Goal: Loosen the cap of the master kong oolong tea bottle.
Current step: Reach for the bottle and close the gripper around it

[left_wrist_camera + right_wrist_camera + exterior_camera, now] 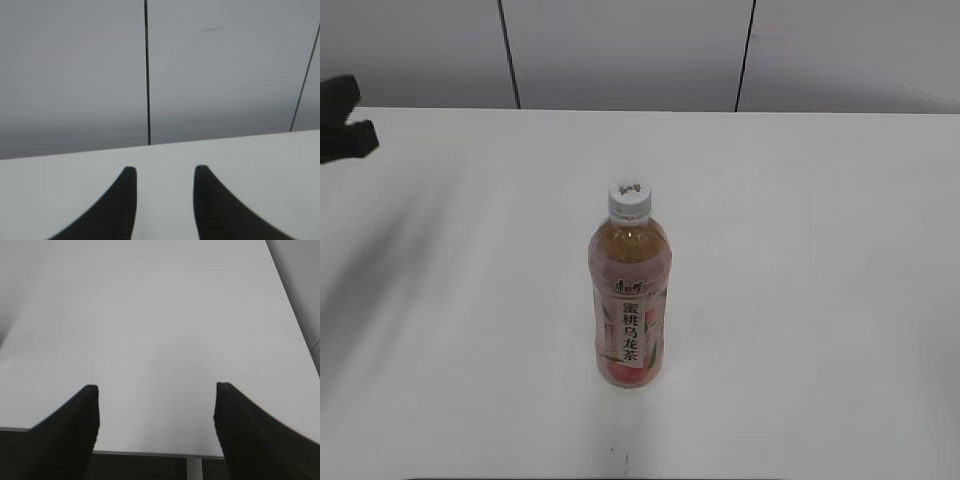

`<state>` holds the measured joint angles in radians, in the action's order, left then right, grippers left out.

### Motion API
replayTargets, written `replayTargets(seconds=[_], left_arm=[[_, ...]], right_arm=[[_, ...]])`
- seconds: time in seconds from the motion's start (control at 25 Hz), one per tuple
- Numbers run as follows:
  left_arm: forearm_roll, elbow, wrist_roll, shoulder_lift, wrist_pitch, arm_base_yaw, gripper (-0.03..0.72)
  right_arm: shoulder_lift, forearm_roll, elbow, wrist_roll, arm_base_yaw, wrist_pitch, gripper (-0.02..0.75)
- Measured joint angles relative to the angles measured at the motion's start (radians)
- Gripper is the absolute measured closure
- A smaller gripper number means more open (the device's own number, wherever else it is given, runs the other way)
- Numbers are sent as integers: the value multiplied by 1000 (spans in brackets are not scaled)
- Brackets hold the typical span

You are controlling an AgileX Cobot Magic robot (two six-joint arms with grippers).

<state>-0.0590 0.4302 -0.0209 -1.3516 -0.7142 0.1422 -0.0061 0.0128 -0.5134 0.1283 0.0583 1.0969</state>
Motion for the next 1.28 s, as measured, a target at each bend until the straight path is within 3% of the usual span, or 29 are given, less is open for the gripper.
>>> replayTargets(seconds=[0.2,0.36,0.48,0.6,0.88,1.28], left_arm=[[-118,-38,-53,-191,-204,0,407],[-312,-38,-64,-281,-406,0,274],[-367,-38,-134,-304,-444,2,176],[-410,-38,-203,-305,-450,2,126],[-652,-38,-314,-305,-454,2,107],[-709,-155,-334,-305,-488,2,105]], right_arm=[[0,0,0,0,0,0,195],[0,0,0,0,0,0,195],[0,0,0,0,0,0,195],[0,0,0,0,0,0,195],[0,0,0,0,0,0,195],[0,0,0,0,0,0,195]])
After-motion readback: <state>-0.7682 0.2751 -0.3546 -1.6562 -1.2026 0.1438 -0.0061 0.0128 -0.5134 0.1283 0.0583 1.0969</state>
